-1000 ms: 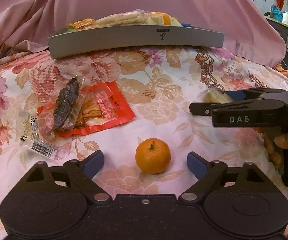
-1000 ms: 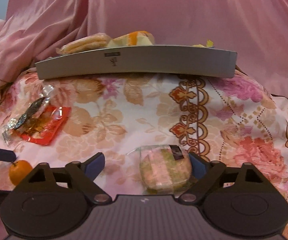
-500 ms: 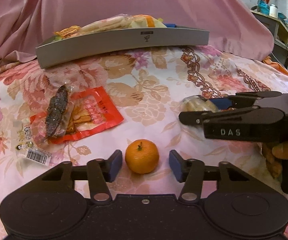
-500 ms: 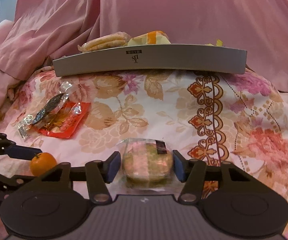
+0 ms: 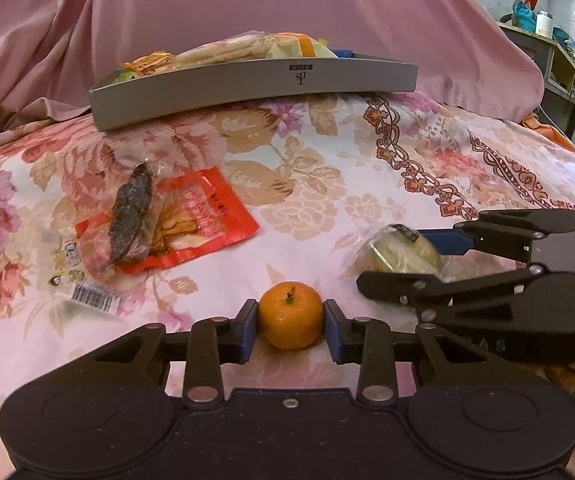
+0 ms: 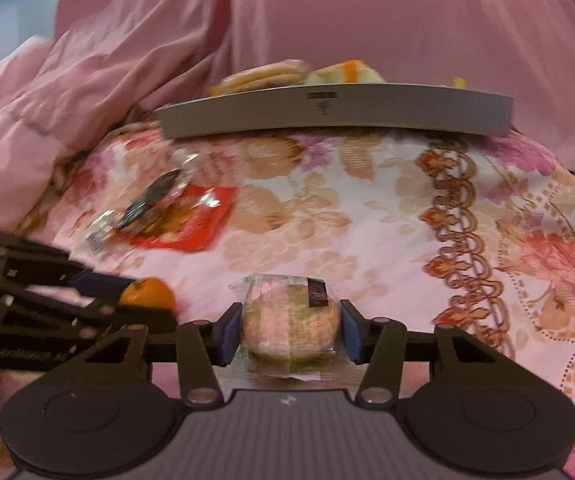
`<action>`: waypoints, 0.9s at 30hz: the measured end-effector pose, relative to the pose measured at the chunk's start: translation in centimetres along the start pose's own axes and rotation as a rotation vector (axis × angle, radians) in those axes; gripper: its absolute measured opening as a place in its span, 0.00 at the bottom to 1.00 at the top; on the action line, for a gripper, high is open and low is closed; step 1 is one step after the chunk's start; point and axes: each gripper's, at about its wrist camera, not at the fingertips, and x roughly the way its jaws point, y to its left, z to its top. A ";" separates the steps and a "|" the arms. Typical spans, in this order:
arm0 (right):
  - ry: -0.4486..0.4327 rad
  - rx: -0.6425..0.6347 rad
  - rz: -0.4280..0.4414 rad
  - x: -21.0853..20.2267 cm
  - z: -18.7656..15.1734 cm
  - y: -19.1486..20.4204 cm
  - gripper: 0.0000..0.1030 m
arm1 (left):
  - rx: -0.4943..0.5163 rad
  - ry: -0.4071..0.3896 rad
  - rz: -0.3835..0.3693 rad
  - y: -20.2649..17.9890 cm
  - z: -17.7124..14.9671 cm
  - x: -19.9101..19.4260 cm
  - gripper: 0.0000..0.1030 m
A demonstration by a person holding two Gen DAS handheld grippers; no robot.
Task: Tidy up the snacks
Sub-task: 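Grasp the mandarin orange with the left tool while the right tool grasps the clear-wrapped cake, then lift the mandarin and wrapped cake and carry both over the grey tray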
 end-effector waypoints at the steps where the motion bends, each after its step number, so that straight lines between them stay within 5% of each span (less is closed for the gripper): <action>1: 0.003 -0.025 -0.001 -0.1 -0.1 0.6 0.52 | 0.000 0.001 0.002 0.1 -0.2 -0.2 0.35; 18: -0.034 -0.185 -0.020 -1.7 0.1 5.2 0.51 | -0.088 -0.025 0.036 2.5 0.9 -2.6 0.35; 27: -0.105 -0.195 -0.038 -2.1 3.5 5.5 0.51 | -0.134 -0.127 0.086 5.0 5.4 -4.2 0.35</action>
